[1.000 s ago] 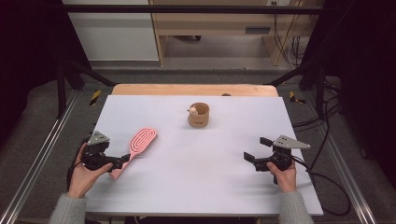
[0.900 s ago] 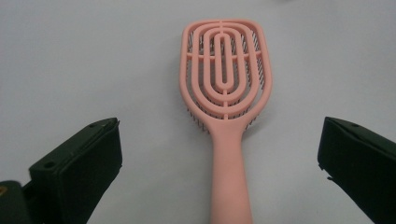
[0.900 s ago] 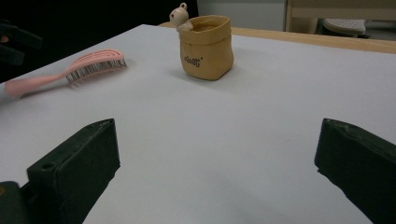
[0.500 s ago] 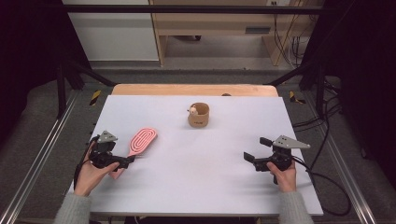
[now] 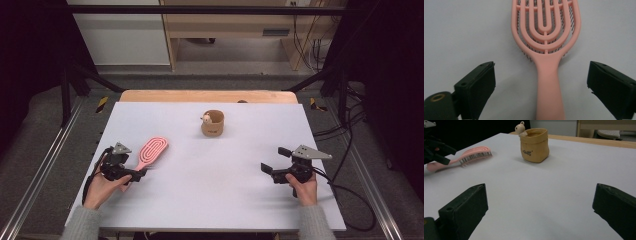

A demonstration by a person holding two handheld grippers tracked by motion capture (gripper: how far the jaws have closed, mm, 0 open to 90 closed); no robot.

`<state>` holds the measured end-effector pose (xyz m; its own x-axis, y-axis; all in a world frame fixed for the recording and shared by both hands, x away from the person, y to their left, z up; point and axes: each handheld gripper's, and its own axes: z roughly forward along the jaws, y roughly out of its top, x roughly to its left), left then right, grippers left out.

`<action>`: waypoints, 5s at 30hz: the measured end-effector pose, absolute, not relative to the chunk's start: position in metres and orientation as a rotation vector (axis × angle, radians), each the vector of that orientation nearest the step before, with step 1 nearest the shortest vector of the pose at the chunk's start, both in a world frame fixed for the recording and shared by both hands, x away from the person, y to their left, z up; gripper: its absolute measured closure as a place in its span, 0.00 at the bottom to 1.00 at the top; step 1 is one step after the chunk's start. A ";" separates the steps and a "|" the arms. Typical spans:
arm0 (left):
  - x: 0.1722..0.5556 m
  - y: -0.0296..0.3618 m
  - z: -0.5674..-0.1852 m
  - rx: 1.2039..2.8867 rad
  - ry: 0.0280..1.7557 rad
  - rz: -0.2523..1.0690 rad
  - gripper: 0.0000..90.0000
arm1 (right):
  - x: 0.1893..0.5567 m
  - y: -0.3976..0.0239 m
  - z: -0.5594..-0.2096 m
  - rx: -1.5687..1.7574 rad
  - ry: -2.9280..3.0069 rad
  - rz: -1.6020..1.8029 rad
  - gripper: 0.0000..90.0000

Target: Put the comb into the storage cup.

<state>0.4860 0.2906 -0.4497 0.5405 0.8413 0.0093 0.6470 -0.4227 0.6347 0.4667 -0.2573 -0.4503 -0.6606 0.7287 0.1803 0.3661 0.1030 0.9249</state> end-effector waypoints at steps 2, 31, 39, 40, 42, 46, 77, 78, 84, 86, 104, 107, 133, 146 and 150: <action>0.486 0.290 -0.451 2.209 1.197 0.448 0.15 | 0.467 -0.257 -0.450 1.077 2.066 1.576 0.00; 0.488 0.277 -0.454 2.312 1.194 0.453 0.68 | 0.467 -0.257 -0.451 1.080 2.067 1.574 0.00; 0.490 0.275 -0.456 2.331 1.214 0.450 0.73 | 0.467 -0.257 -0.451 1.080 2.068 1.574 0.00; 0.491 0.274 -0.456 2.334 1.217 0.457 0.73 | 0.467 -0.257 -0.451 1.080 2.068 1.574 0.00; 0.491 0.274 -0.456 2.334 1.220 0.457 0.74 | 0.467 -0.257 -0.450 1.080 2.068 1.575 0.00; 0.491 0.273 -0.456 2.338 1.232 0.461 0.75 | 0.467 -0.257 -0.451 1.080 2.067 1.572 0.00; 0.483 0.276 -0.444 2.266 1.210 0.497 0.77 | 0.467 -0.257 -0.451 1.078 2.071 1.572 0.00; 0.483 0.276 -0.443 2.259 1.208 0.490 0.77 | 0.467 -0.256 -0.451 1.081 2.072 1.571 0.00; 0.480 0.275 -0.440 2.247 1.202 0.506 0.77 | 0.467 -0.257 -0.451 1.078 2.071 1.572 0.00; 0.480 0.274 -0.439 2.249 1.200 0.507 0.77 | 0.467 -0.256 -0.451 1.082 2.071 1.571 0.00; 0.471 0.263 -0.430 2.217 1.156 0.532 0.77 | 0.467 -0.255 -0.452 1.085 2.076 1.576 0.00; 0.470 0.260 -0.428 2.203 1.156 0.536 0.77 | 0.467 -0.255 -0.452 1.085 2.075 1.577 0.00; 0.460 0.240 -0.422 2.189 1.090 0.555 0.77 | 0.467 -0.242 -0.445 1.070 2.072 1.595 0.00; 0.456 0.226 -0.421 2.179 1.069 0.554 0.77 | 0.465 -0.233 -0.438 1.043 2.070 1.606 0.00; 0.455 0.221 -0.422 2.180 1.061 0.554 0.77 | 0.464 -0.229 -0.436 1.036 2.068 1.612 0.00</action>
